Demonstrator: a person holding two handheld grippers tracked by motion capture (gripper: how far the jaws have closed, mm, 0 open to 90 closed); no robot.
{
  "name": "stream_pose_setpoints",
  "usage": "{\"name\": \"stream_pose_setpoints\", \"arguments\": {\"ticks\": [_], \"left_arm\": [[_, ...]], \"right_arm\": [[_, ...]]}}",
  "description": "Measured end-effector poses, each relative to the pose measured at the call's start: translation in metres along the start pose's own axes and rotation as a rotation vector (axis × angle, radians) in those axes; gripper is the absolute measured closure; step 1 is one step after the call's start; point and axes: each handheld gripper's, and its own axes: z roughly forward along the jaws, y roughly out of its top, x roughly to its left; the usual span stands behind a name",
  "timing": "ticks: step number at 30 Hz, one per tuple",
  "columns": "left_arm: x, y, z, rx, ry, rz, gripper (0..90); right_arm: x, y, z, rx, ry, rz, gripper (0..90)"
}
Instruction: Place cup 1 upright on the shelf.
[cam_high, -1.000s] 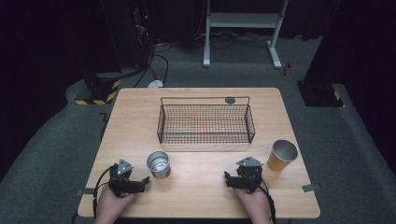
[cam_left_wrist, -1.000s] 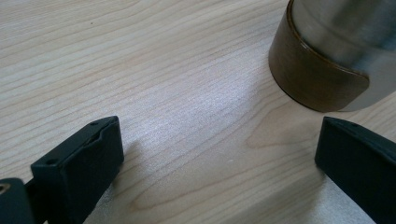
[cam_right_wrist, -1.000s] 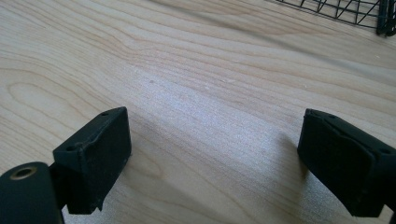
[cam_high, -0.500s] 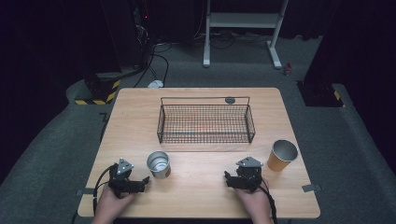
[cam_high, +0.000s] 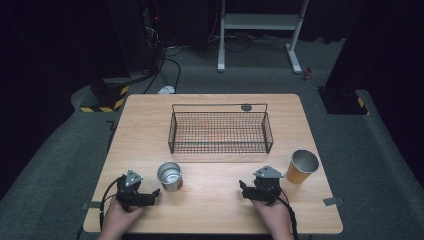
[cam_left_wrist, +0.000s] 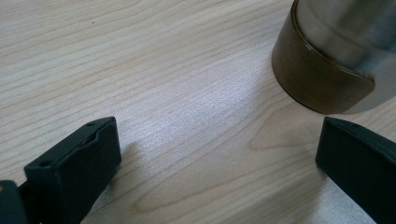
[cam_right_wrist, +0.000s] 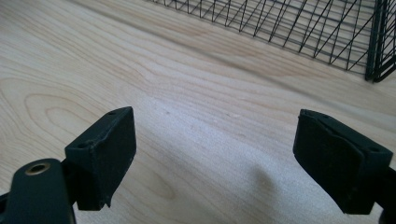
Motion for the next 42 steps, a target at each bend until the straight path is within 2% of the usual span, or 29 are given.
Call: {"name": "stream_pose_setpoints", "arguments": {"ticks": [9, 25, 30, 42], "left_arm": [[0.000, 0.000, 0.000, 0.000, 0.000, -0.003, 0.4], [0.000, 0.000, 0.000, 0.000, 0.000, -0.004, 0.5], [0.000, 0.000, 0.000, 0.000, 0.000, -0.004, 0.5], [0.000, 0.000, 0.000, -0.001, 0.002, -0.005, 0.6]], "right_arm": [[-0.001, 0.003, -0.004, -0.029, 0.005, -0.001, 12.7], [0.001, 0.011, -0.023, -0.111, 0.022, -0.004, 12.2], [-0.002, 0.013, -0.030, -0.143, 0.026, -0.017, 14.0], [-0.008, 0.018, -0.046, -0.179, 0.028, -0.025, 14.2]]}}
